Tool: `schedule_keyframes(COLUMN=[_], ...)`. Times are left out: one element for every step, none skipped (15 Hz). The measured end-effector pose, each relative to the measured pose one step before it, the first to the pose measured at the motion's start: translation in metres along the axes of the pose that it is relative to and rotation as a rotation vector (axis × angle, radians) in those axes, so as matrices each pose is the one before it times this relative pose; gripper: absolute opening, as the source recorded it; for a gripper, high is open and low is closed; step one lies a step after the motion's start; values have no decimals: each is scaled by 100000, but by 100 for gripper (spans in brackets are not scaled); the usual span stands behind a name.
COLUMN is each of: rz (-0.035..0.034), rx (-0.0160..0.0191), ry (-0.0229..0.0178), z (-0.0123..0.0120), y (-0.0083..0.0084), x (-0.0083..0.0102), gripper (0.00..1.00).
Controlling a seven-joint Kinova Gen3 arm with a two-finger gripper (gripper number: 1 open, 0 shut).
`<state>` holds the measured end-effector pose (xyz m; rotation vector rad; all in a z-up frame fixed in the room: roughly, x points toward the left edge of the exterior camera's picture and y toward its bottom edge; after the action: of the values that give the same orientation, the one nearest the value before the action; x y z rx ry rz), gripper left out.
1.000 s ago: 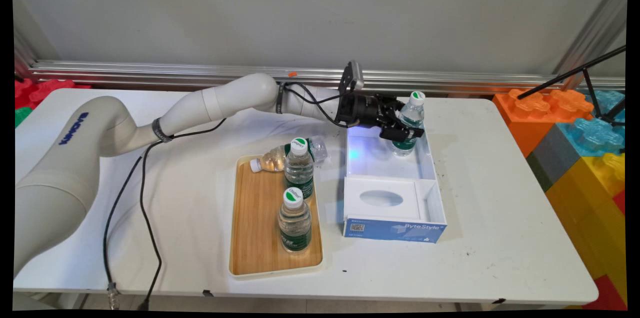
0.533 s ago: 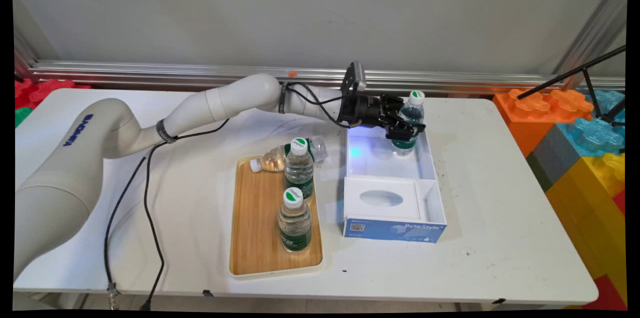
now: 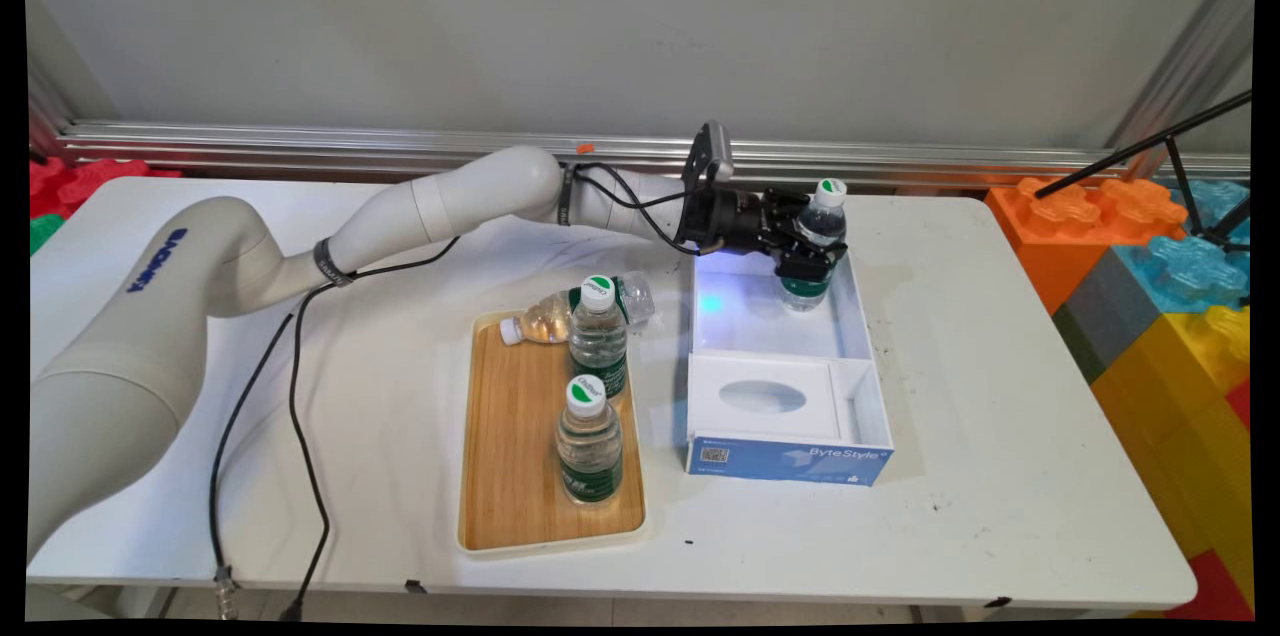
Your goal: Place the picked object on the tray
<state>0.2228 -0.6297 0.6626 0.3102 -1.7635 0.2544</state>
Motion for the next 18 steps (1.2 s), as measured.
schedule_keyframes(rz=[-94, -122, -77, -6, -52, -28, -8, -32, -38, -14, -28, -45, -21, -11, -8, 2, 6, -48], rx=[16, 23, -79, -176, -198, -242, -210, -214, -163, -191, -127, -144, -106, -86, -98, -45, 10, 1], ry=[77, 85, 119, 103, 169, 165, 189, 187, 154, 150, 150, 168, 220, 179, 240, 255, 294, 301], z=[-190, -233, -314, -247, -312, -288, -263, -276, -249, -261, -236, -253, -277, -221, -263, -267, -290, -394], y=[85, 103, 187, 194, 251, 262, 235, 257, 212, 224, 185, 208, 212, 165, 199, 188, 176, 231], x=[144, 170, 244, 213, 278, 283, 273, 330, 291, 333, 308, 336, 381, 326, 425, 428, 466, 598], gripper=[0, 0, 0, 0, 0, 0, 0, 0, 0, 0, 0, 0, 0, 0, 0, 0, 0, 0])
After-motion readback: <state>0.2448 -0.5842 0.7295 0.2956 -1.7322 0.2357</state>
